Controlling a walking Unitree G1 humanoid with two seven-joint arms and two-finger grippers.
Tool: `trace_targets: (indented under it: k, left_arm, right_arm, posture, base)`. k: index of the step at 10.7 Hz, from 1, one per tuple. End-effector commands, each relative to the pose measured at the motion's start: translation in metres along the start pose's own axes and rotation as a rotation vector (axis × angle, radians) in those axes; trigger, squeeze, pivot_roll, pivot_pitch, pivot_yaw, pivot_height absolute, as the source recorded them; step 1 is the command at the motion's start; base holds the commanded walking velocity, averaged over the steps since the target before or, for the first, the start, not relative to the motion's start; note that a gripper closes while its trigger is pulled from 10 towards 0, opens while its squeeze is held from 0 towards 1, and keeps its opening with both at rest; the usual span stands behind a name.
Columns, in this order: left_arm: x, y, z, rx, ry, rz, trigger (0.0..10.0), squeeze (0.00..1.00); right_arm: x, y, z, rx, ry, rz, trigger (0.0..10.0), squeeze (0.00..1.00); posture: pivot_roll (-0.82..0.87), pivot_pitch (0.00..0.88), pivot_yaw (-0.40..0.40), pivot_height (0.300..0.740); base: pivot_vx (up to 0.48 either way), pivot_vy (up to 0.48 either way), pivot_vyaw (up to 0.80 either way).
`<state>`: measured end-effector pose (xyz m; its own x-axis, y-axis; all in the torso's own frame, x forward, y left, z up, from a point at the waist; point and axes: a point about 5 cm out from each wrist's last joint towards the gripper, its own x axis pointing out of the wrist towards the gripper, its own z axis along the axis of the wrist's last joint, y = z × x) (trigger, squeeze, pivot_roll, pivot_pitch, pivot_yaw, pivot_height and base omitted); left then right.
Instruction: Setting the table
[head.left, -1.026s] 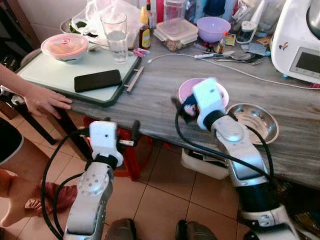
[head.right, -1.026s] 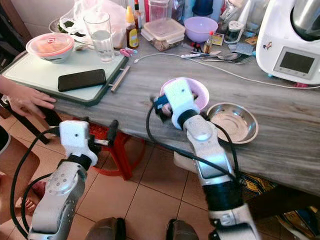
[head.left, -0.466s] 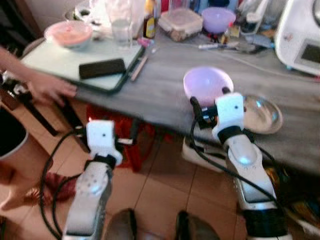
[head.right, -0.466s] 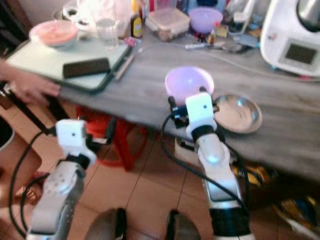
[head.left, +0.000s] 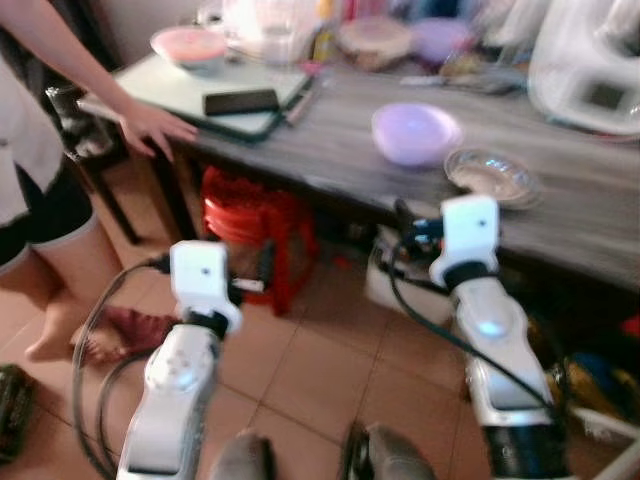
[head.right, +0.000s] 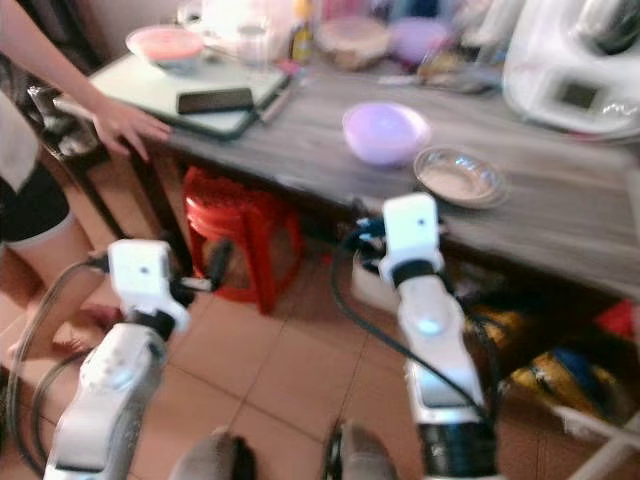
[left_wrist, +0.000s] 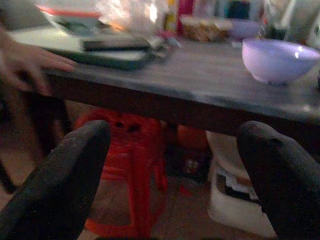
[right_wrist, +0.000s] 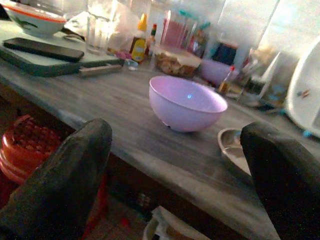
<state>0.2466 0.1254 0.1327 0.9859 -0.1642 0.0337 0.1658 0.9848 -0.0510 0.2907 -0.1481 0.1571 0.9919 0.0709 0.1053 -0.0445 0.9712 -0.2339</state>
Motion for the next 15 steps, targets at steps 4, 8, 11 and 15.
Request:
trace_targets:
  k: [4, 8, 11, 15]
  left_arm:
    - [-0.009, 0.000, -0.001, -0.012, 0.004, -0.036, 10.0, 0.00]
    - [-0.008, 0.003, 0.005, -0.017, -0.006, -0.034, 10.0, 0.00]
    - [-0.002, 0.005, 0.008, 0.000, -0.020, -0.033, 10.0, 0.00]
    - [-0.007, 0.000, 0.003, -0.028, -0.006, -0.017, 10.0, 0.00]
  right_arm:
    - [-0.001, 0.003, -0.017, 0.234, 0.107, 0.009, 10.0, 0.00]
    - [0.003, 0.007, -0.017, 0.228, 0.108, 0.035, 10.0, 0.00]
    - [0.006, 0.006, -0.013, 0.227, 0.079, 0.049, 10.0, 0.00]
    - [0.007, 0.005, -0.013, 0.213, 0.077, 0.066, 10.0, 0.00]
  posture:
    - [0.06, 0.109, 0.007, 0.740]
    - [0.07, 0.129, 0.007, 0.740]
    - [0.07, 0.130, 0.001, 0.740]
    - [0.06, 0.137, -0.011, 0.740]
  base:
    - [0.000, -0.063, 0.00]
    - [0.000, -0.323, -0.79]
    - [0.000, -0.121, -0.49]
    - [0.000, -0.143, -0.66]
